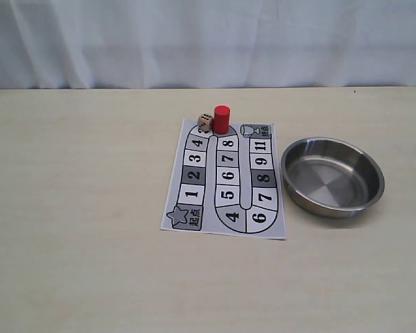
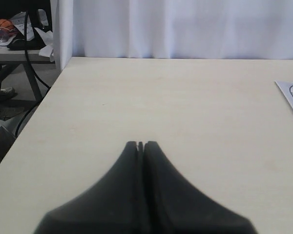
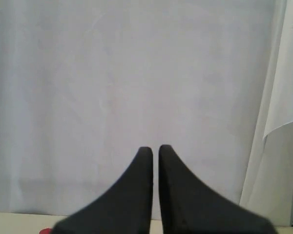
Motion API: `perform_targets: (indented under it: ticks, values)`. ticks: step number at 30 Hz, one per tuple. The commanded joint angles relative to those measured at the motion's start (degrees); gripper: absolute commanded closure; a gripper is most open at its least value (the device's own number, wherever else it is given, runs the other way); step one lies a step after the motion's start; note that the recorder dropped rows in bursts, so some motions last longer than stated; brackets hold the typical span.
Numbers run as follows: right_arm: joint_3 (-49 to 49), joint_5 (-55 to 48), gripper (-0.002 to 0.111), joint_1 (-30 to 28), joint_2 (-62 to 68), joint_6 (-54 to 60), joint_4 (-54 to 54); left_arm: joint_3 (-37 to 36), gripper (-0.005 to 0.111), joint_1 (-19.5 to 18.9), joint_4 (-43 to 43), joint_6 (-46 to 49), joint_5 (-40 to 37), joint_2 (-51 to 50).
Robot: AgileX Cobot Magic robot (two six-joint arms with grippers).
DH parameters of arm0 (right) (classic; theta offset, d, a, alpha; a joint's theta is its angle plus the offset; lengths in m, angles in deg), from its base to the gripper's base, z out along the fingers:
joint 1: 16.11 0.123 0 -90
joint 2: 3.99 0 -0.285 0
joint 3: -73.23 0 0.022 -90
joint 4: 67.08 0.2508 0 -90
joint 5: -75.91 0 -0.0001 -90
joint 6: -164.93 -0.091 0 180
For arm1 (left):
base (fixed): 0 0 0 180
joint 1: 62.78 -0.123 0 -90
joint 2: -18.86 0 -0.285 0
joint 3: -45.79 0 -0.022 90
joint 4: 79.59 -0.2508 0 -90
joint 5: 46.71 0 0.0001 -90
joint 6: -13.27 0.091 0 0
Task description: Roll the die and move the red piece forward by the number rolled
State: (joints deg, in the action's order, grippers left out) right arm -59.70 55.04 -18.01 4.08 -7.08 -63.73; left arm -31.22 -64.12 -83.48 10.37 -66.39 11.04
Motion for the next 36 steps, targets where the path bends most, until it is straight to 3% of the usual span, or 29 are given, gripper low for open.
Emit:
perform_targets:
  ticks: [1,16,22,36]
  values:
    - [6.66,7.49,0.104,0.01,-0.28,-0.05,0.3,-0.21,0.107,-0.02,-0.07,-0.36,0.65,0.03]
    - [30.14,26.84,0.104,0.01,-0.28,0.23,0.3,-0.21,0.107,-0.02,-0.07,-0.36,0.65,0.03]
    - [30.14,17.84,0.104,0.01,-0.28,0.12,0.3,-0.21,0.107,-0.02,-0.07,-0.36,0.65,0.03]
    - [30.14,11.54,0.104,0.01,-0.28,0.12,0.42,-0.21,0.107,-0.02,-0.07,-0.36,0.65,0.03]
